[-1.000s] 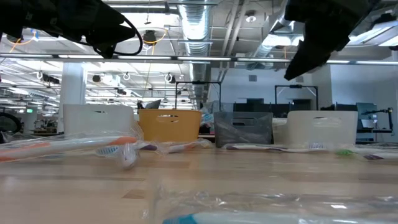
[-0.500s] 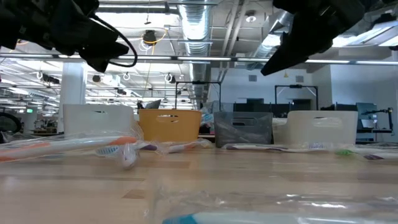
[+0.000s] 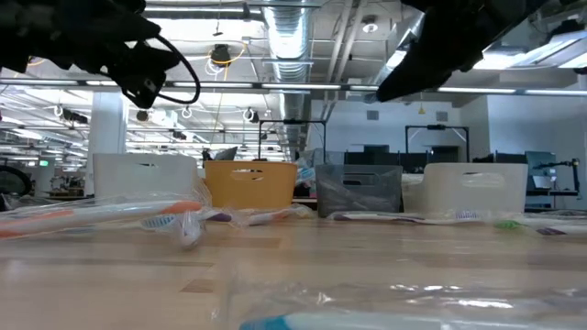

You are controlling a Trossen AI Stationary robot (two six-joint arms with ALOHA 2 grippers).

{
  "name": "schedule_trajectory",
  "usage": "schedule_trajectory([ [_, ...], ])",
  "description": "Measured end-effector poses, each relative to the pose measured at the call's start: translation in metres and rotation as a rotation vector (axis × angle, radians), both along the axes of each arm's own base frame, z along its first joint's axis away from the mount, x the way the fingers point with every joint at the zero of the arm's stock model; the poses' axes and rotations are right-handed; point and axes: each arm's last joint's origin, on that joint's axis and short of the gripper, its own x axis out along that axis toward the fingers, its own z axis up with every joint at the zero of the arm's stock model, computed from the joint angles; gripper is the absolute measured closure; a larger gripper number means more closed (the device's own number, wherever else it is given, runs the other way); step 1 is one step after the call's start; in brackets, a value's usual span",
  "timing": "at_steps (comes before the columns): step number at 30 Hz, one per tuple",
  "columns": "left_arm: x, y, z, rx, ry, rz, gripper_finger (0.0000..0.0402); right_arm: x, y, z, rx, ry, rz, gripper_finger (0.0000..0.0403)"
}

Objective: Pick & Place Toothbrushes
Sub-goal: Put the top blue toothbrush into the orange bin

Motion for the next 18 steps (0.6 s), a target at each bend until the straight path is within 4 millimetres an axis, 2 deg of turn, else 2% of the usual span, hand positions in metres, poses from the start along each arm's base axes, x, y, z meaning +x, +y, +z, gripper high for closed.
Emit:
schedule_trajectory([
  [5, -0.001, -0.004, 0.003, -0.053, -0.020, -0.122, 0.0243, 0.003, 0.001, 0.003, -0.035, -0.032, 0.038, 0.0274],
  [12, -0.001, -0.005, 0.006, -0.085, -0.039, -0.125, 0.0243, 0.003, 0.002, 0.004, -0.065, -0.030, 0.063, 0.0274],
  [18, -0.003, -0.019, 0.015, -0.007, -0.097, -0.223, 0.0243, -0.001, 0.010, 0.003, -0.055, -0.021, 0.117, 0.0274],
])
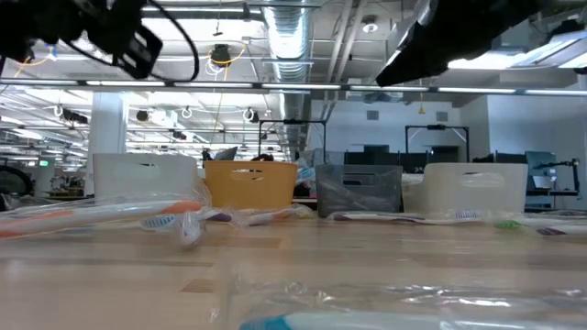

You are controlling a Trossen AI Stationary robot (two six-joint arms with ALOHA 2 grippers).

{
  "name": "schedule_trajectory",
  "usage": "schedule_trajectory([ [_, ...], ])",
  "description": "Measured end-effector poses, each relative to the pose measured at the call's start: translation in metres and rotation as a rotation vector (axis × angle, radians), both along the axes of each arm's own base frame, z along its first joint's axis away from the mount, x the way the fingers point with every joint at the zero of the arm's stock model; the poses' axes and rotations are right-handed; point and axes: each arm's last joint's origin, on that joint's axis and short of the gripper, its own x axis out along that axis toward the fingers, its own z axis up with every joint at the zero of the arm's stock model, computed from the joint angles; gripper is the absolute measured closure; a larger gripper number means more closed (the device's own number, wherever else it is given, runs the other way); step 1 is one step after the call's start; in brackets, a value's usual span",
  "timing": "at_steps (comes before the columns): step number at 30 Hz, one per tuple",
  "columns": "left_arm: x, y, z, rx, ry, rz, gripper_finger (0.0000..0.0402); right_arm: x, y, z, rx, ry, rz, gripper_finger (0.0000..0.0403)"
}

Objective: Pick & Place Toothbrushes
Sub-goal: Put the top blue toothbrush into the orange bin

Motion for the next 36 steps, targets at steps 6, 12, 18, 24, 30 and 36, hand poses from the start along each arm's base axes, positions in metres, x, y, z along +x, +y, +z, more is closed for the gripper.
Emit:
schedule_trajectory([
  [6, 0.009, -0.028, 0.017, 0.100, -0.074, -0.062, 0.0243, 0.002, -0.003, 0.002, -0.082, -0.009, 0.049, 0.0274],
  [12, 0.028, -0.057, 0.022, 0.133, -0.039, -0.102, 0.0243, 0.011, -0.014, 0.007, -0.064, -0.064, 0.017, 0.0274],
  [18, 0.043, -0.073, 0.017, 0.183, 0.078, -0.025, 0.0244, 0.018, -0.018, 0.015, -0.121, -0.099, 0.170, 0.0274],
  [24, 0.054, -0.086, 0.015, 0.243, 0.173, 0.028, 0.0253, 0.025, -0.013, 0.039, -0.221, -0.156, 0.263, 0.0274],
  [30, 0.049, -0.084, 0.004, 0.271, 0.305, 0.034, 0.0261, 0.027, -0.014, 0.042, -0.244, -0.151, 0.271, 0.0274],
  [36, 0.043, -0.078, -0.009, 0.258, 0.482, 0.082, 0.0267, 0.025, -0.015, 0.038, -0.253, -0.108, 0.276, 0.0274],
])
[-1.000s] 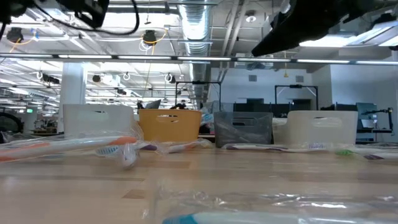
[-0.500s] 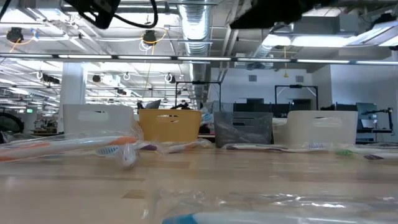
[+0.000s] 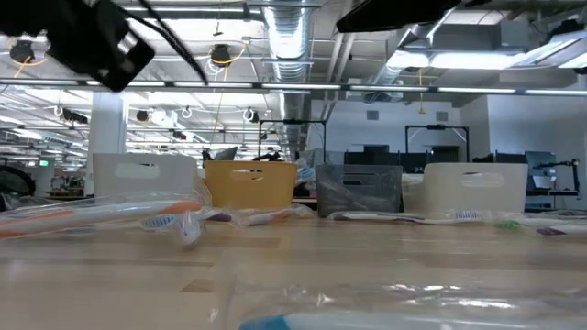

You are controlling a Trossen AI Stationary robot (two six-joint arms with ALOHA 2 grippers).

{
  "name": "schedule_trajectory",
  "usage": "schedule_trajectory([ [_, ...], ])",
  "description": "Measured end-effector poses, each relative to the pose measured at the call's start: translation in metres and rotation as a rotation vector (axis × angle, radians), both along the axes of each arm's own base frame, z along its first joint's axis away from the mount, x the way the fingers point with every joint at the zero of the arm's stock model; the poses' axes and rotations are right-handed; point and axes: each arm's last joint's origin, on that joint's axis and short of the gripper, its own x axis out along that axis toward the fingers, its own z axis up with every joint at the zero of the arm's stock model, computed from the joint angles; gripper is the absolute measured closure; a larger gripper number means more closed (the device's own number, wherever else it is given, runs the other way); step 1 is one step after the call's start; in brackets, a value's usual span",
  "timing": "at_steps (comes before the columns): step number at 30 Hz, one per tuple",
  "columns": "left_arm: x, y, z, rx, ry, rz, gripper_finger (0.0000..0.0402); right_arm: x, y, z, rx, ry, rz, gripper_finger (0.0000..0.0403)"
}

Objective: Pick & Place Toothbrushes
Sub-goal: Put the top blue toothbrush into the orange bin

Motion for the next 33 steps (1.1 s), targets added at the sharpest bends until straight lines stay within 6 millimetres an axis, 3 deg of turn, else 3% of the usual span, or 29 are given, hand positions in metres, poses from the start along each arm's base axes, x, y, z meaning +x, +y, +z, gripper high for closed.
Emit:
schedule_trajectory([
  [5, -0.006, 0.005, -0.014, 0.025, 0.132, 0.074, 0.0269, 0.001, -0.001, 0.000, 0.035, -0.004, -0.021, 0.0274],
  [18, -0.011, 0.011, -0.053, 0.081, 0.259, 0.123, 0.0268, 0.000, 0.000, 0.000, 0.134, 0.003, -0.069, 0.0274],
  [33, -0.004, 0.020, -0.056, 0.071, 0.274, 0.182, 0.0223, 0.000, 0.001, -0.001, 0.165, 0.005, -0.079, 0.0274],
])
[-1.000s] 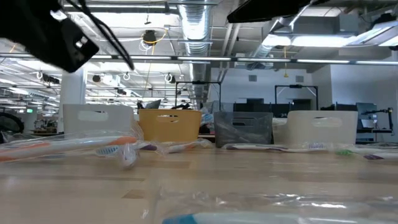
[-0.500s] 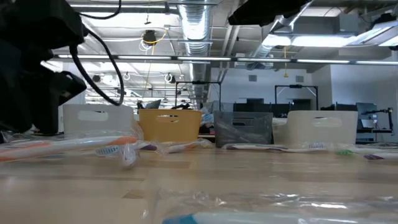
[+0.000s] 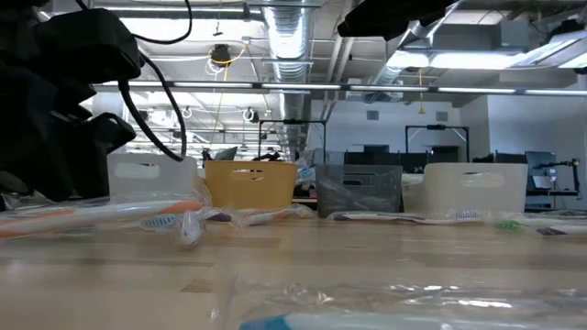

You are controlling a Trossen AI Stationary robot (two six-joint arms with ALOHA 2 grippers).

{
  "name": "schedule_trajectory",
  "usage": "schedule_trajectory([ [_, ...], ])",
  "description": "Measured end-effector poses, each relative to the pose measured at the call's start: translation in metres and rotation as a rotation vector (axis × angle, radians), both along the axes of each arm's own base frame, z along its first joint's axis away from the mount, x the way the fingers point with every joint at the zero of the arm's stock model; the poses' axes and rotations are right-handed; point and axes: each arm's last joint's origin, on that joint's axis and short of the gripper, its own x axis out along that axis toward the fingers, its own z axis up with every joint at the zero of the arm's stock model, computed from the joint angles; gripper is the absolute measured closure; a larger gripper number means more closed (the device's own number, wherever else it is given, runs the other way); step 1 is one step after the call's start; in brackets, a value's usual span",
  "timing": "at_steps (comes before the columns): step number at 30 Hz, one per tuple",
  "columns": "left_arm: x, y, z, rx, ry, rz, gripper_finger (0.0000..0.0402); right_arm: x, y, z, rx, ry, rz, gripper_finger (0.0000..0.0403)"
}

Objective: Pick & Place Toothbrushes
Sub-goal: Put the top blue toothbrush into the orange bin

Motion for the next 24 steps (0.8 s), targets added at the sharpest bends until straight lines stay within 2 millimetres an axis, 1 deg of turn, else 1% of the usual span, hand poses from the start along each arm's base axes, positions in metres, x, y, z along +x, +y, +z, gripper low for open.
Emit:
schedule_trajectory([
  [5, -0.001, 0.001, -0.001, 0.003, 0.003, 0.000, 0.0207, 0.000, 0.000, 0.000, 0.000, 0.000, 0.000, 0.0274],
  [11, -0.012, 0.009, -0.015, 0.050, 0.038, 0.013, 0.0194, 0.000, 0.000, 0.000, 0.000, 0.000, 0.000, 0.0274],
  [15, -0.014, 0.011, -0.018, 0.056, 0.041, 0.015, 0.0192, 0.000, 0.000, 0.000, 0.000, 0.000, 0.000, 0.0274],
  [20, -0.016, 0.012, -0.020, 0.066, 0.036, 0.022, 0.0202, 0.000, -0.001, 0.000, 0.000, 0.000, -0.002, 0.0274],
  [24, -0.019, 0.014, -0.024, 0.057, 0.033, 0.040, 0.0225, 0.000, -0.001, 0.000, 0.000, 0.000, -0.002, 0.0274],
])
